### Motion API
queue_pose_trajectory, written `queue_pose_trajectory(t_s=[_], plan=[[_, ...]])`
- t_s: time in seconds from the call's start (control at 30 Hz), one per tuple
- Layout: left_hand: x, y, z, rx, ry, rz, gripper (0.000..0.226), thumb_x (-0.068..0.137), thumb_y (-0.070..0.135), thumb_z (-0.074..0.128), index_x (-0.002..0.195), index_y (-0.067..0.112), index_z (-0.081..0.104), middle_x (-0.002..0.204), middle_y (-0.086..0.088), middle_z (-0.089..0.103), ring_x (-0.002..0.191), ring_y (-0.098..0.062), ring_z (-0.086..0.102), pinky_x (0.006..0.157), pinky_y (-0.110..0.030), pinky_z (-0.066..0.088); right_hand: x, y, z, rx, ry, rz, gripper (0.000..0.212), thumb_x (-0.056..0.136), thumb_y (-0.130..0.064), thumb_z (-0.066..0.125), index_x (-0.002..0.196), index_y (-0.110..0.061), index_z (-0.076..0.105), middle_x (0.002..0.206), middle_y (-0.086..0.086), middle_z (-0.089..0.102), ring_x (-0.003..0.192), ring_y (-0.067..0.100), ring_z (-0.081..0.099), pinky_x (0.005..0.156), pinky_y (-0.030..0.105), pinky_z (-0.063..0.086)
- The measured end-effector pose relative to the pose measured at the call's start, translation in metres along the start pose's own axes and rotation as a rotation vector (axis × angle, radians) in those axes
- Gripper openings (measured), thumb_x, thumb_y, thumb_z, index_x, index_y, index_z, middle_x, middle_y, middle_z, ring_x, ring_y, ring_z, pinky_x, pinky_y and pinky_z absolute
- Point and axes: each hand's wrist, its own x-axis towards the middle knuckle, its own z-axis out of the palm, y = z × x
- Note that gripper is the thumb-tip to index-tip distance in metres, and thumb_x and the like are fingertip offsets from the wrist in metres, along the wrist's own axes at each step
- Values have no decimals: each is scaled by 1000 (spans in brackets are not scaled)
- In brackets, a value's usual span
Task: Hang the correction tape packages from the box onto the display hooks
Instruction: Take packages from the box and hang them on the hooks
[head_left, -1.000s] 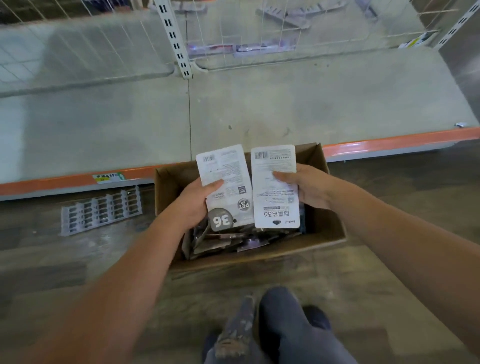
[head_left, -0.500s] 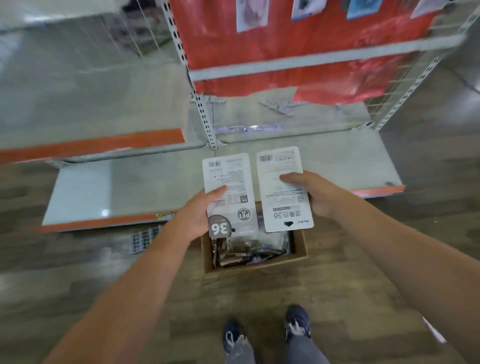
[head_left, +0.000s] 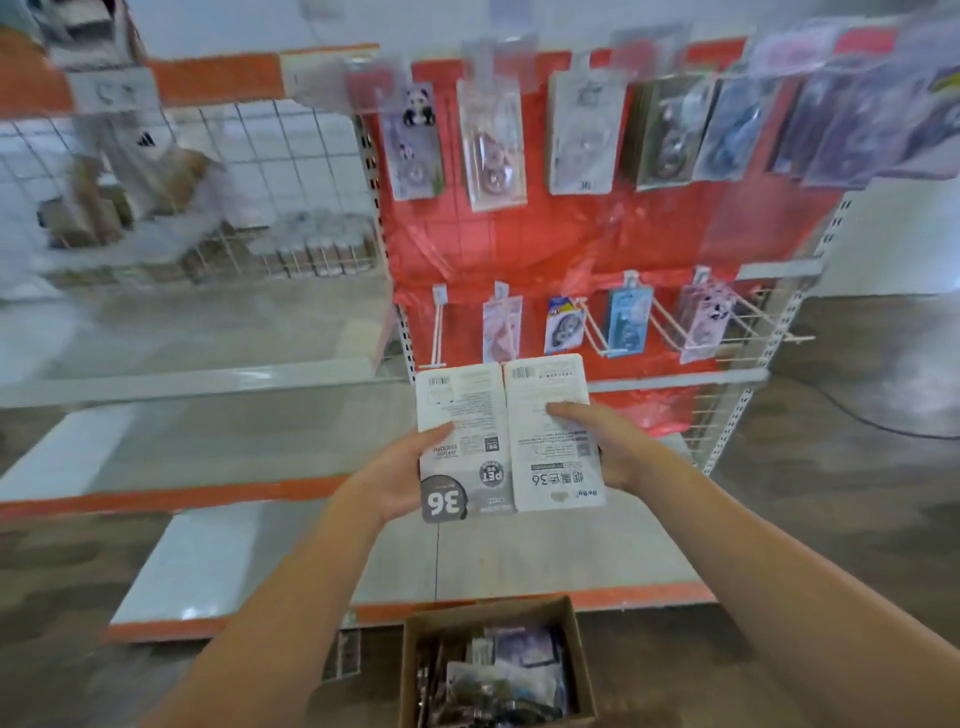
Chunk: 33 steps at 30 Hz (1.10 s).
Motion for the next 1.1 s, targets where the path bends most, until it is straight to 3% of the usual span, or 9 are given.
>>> queue_pose_trajectory(t_s=[0.1,0.23,0.33,0.43,0.57,0.63,0.8,0.93,1.1], plan=[[-10,7,11,-19,-35,-3,40,81,14,55,120,6,57,108,-17,70,91,-30,71,74,-43,60,-12,-12,0,-9,-30,-29,26,95,-9,49,120,-11,56,98,11,72,82,27,71,65,41,57],[-16,13,24,-55,-59,-8,45,84,30,52,123,9,59,118,-18,66,102,-32,67,89,-47,52,-22,-19,8,-49,-33,-65,20,97,-8,46,112,-18,56,97,8,72,83,25,71,66,41,56],[-15,14,34,-77,-69,-6,50,85,41,50,125,11,59,120,-18,65,111,-33,60,95,-48,44,-18,-19,18,-70,-11,-87,28,99,-7,42,123,-20,49,115,11,65,102,31,64,81,48,52],[-14,16,46,-12,-106,31,44,96,45,38,116,14,62,109,-15,70,103,-30,65,88,-45,48,-9,-18,33,-181,65,-95,34,99,-8,40,131,-19,41,131,12,55,115,33,55,97,54,44],[-4,19,56,124,-79,64,48,98,49,37,126,17,58,116,-11,69,107,-26,65,89,-41,50,2,-17,55,-273,140,-127,49,98,-11,42,145,-17,29,139,9,47,124,28,47,102,44,40],[1,20,60,180,-54,75,51,95,52,41,131,18,55,118,-10,68,109,-24,64,90,-38,51,4,-18,66,-316,157,-137,53,99,-21,45,148,-21,24,142,4,42,128,27,42,96,37,39],[7,28,67,267,1,101,56,93,58,42,128,15,55,106,-10,67,96,-21,65,75,-31,54,8,-16,82,-313,124,-161,50,99,-27,47,145,-25,27,134,4,50,109,20,51,88,32,41],[12,37,63,292,-14,101,64,91,64,38,126,14,58,94,-8,71,91,-20,67,81,-33,53,13,-21,83,-275,99,-156,48,99,-22,44,144,-29,28,135,4,51,104,18,50,90,33,40],[15,45,54,350,-49,114,58,91,61,43,125,17,60,102,-10,69,96,-25,66,95,-41,51,19,-29,77,-191,47,-150,39,98,-18,45,134,-31,40,101,-1,61,95,17,56,96,38,42]])
